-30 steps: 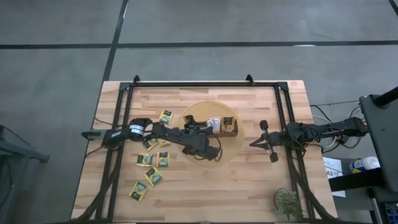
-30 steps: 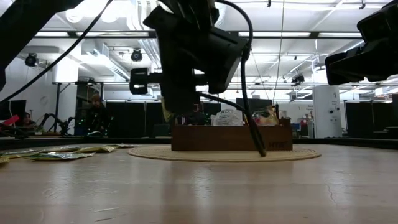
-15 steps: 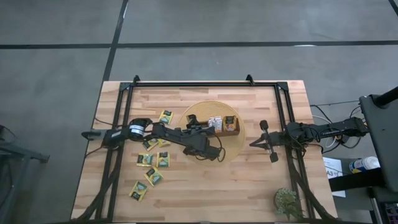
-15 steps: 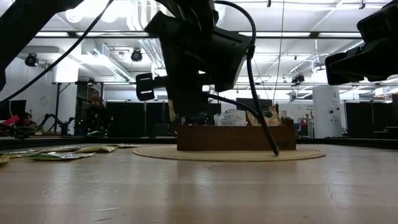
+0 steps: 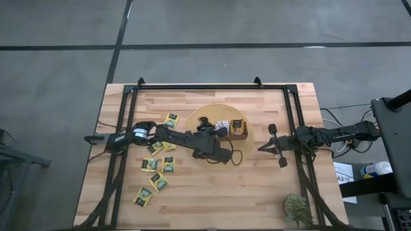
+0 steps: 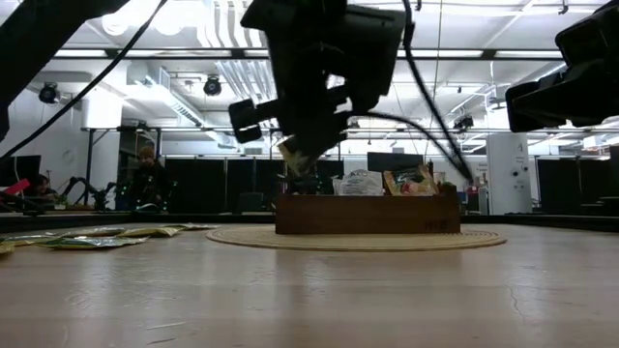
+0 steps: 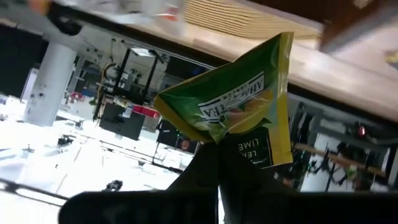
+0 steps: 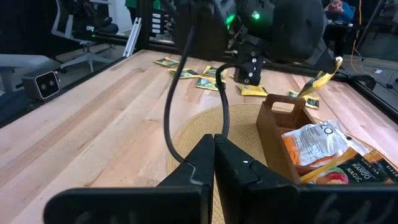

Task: Pick & Place Tea
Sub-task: Put the yellow tea bag into the left section of the wooden organizer

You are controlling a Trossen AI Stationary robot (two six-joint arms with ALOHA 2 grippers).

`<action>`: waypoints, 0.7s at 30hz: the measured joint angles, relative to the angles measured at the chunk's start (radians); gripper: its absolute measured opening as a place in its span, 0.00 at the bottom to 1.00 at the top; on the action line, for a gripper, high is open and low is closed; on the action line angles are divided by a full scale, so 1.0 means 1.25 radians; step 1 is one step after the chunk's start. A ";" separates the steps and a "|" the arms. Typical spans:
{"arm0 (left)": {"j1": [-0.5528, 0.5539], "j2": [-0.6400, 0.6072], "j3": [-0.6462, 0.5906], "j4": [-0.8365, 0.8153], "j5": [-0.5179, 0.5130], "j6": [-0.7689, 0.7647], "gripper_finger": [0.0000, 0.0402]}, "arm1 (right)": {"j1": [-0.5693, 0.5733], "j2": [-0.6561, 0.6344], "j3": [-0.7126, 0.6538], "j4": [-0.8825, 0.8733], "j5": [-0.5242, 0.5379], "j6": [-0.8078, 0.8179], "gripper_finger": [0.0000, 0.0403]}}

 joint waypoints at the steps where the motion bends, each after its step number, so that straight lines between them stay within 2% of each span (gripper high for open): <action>1: 0.000 0.000 0.000 0.018 0.000 0.000 0.00 | 0.000 0.000 0.000 0.000 0.000 0.000 0.02; 14: 0.001 0.000 -0.015 0.031 0.027 0.018 0.00 | 0.000 0.000 0.000 0.000 0.000 -0.002 0.02; 21: 0.002 0.000 -0.016 0.027 0.067 0.019 0.00 | 0.000 0.000 0.000 0.000 0.000 0.000 0.02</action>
